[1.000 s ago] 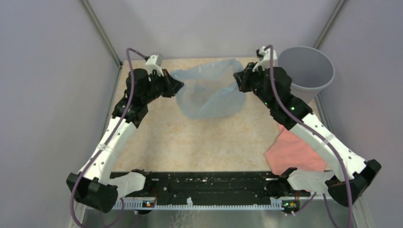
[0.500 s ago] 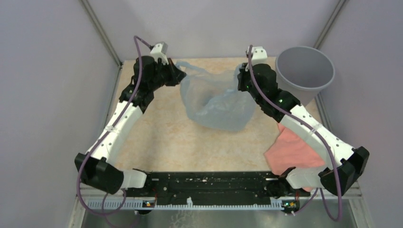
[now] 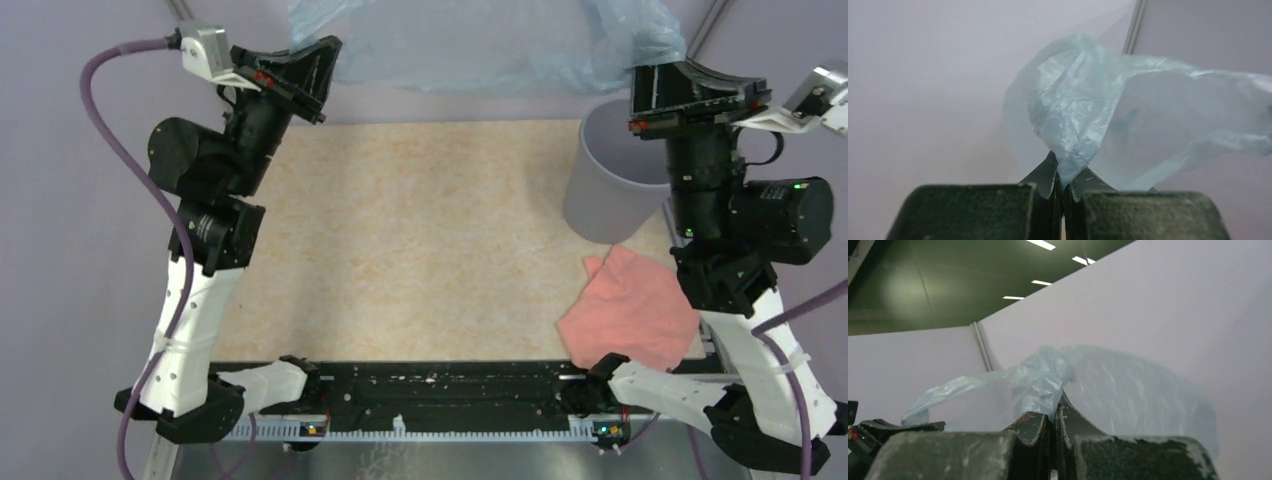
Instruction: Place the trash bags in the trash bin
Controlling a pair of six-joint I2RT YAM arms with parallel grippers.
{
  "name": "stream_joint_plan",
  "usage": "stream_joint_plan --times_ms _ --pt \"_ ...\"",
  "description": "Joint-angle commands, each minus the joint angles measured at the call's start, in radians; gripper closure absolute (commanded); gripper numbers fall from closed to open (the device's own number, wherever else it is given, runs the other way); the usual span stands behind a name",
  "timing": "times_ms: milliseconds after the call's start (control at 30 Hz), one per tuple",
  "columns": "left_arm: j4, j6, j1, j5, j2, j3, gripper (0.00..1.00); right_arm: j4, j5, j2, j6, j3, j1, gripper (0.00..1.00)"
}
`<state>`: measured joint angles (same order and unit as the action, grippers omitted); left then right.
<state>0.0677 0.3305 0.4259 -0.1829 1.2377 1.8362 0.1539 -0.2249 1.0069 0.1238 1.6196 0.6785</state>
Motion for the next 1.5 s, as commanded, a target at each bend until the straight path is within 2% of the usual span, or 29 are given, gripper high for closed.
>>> stream_joint_plan --times_ms 0,67,133,200,267,333,567,833,933,1067,1133,1233,1300,1367,1467 --pt "0.053 -0.043 -0.016 0.208 0.087 -0.249 1.00 -0.067 -0.086 0.157 0.066 -0.212 0.001 1.00" --pt "0.156 0.016 -0.059 0.175 0.193 -0.326 1.00 -0.138 -0.102 0.325 0.110 -0.309 -0.023 1.00" --pt "0.265 0.084 -0.088 0.082 0.278 -0.381 1.00 -0.261 -0.025 0.459 0.186 -0.359 -0.048 1.00" --pt "0.222 0.081 -0.083 0.049 0.246 -0.514 1.00 -0.221 0.018 0.469 0.224 -0.481 -0.042 1.00" --pt "0.111 0.057 -0.081 0.041 0.149 -0.662 1.00 -0.165 0.029 0.419 0.248 -0.545 -0.039 1.00" --pt "0.060 0.047 -0.081 0.060 0.061 -0.736 1.00 -0.216 0.013 0.381 0.241 -0.513 -0.039 1.00" --pt "0.134 0.028 -0.079 0.083 -0.067 -0.680 1.00 -0.388 -0.010 0.348 0.181 -0.311 -0.039 1.00" --pt "0.204 -0.020 -0.080 0.172 -0.104 -0.595 1.00 -0.499 -0.022 0.341 0.143 -0.235 -0.039 1.00" --pt "0.220 -0.035 -0.080 0.249 -0.122 -0.574 1.00 -0.548 0.002 0.339 0.131 -0.195 -0.039 1.00" --pt "0.214 -0.067 -0.080 0.316 -0.155 -0.536 1.00 -0.620 0.027 0.338 0.110 -0.122 -0.040 0.89" --pt "0.212 -0.082 -0.080 0.331 -0.163 -0.511 1.00 -0.653 0.058 0.337 0.096 -0.085 -0.039 0.78" --pt "0.216 -0.099 -0.079 0.342 -0.167 -0.480 1.00 -0.699 0.090 0.333 0.083 -0.031 -0.039 0.54" --pt "0.220 -0.107 -0.079 0.351 -0.170 -0.465 1.00 -0.729 0.092 0.328 0.080 0.003 -0.039 0.34" --pt "0.222 -0.114 -0.079 0.363 -0.177 -0.455 1.00 -0.760 0.072 0.328 0.065 0.039 -0.039 0.22" --pt "0.223 -0.136 -0.081 0.396 -0.194 -0.447 1.00 -0.810 0.018 0.344 0.046 0.097 -0.047 0.11"
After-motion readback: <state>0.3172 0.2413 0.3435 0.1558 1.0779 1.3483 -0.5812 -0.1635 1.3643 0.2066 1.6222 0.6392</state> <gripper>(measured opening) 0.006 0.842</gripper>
